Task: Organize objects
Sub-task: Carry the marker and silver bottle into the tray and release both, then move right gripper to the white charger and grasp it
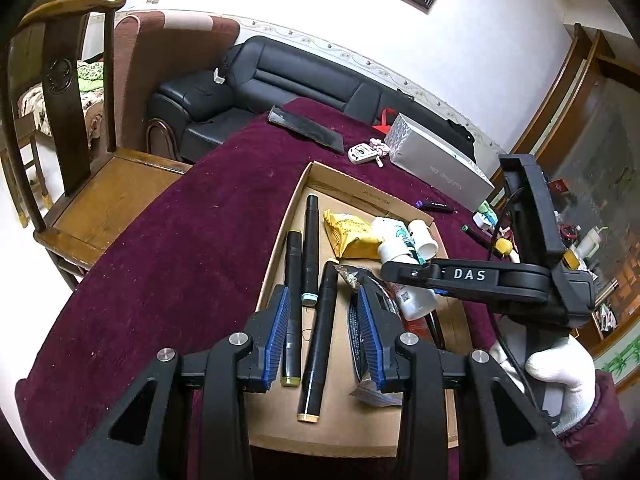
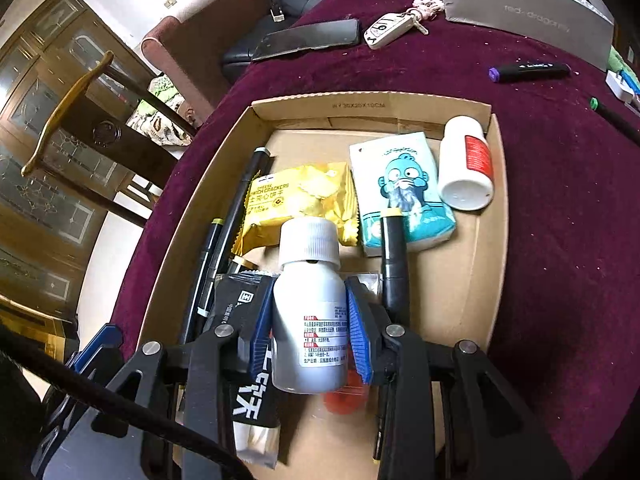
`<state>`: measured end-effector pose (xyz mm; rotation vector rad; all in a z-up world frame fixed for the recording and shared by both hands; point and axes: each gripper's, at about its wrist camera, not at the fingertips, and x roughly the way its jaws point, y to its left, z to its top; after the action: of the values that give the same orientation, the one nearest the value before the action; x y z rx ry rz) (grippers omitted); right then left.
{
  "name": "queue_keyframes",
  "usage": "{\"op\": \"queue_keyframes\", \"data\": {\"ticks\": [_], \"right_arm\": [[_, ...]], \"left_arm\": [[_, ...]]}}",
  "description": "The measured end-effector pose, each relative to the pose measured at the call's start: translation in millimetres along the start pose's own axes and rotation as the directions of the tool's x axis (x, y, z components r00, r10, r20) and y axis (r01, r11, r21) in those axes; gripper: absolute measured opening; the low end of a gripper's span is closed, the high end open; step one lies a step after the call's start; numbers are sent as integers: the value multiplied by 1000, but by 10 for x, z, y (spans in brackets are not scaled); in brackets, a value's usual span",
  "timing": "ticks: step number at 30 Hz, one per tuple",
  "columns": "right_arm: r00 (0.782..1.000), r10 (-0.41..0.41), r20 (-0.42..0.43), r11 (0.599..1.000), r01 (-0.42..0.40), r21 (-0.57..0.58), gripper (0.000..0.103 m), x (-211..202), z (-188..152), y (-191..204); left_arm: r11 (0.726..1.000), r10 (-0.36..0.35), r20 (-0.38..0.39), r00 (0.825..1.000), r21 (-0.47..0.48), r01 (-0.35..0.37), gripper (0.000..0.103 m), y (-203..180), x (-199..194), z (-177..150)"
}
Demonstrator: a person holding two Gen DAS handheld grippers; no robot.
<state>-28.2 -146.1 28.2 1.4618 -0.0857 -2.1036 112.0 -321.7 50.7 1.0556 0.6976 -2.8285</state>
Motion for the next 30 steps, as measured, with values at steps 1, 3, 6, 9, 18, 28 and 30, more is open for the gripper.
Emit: {"op": "queue_keyframes", "data": {"ticks": [1,3,6,9,18,28,30], "right_arm": [[1000,-5,1,1000,5,-8,33,6,1,15],[1000,-14,9,1000,14,-10,33,6,4,33],[1000,2,18,1000,-2,16,38,-17,-2,9],[999,18,38,999,-19,32,40,-98,-10,-23],[986,13,167,999,-21,49,40,-798,-119,-345],[938,-179,296,961,102,258,48,-1835,-531,-1692],[925,-223,308,940,120,320,49,-2000,-630,-1981]], "left_arm": [[1000,0,0,1000,-1,0,33,-1,1,-3],[1000,-2,-3,1000,-6,2,35,2,6,-8],[1000,-9,-5,1000,-18,9,36,6,-12,-20],[1000,-13,0,1000,-28,13,46,7,-52,-16],[997,-51,8,999,-52,51,49,-82,-194,-40],[995,-101,7,995,0,101,53,-471,-304,-50],[993,-118,-6,993,17,119,53,-598,-288,-72]]}}
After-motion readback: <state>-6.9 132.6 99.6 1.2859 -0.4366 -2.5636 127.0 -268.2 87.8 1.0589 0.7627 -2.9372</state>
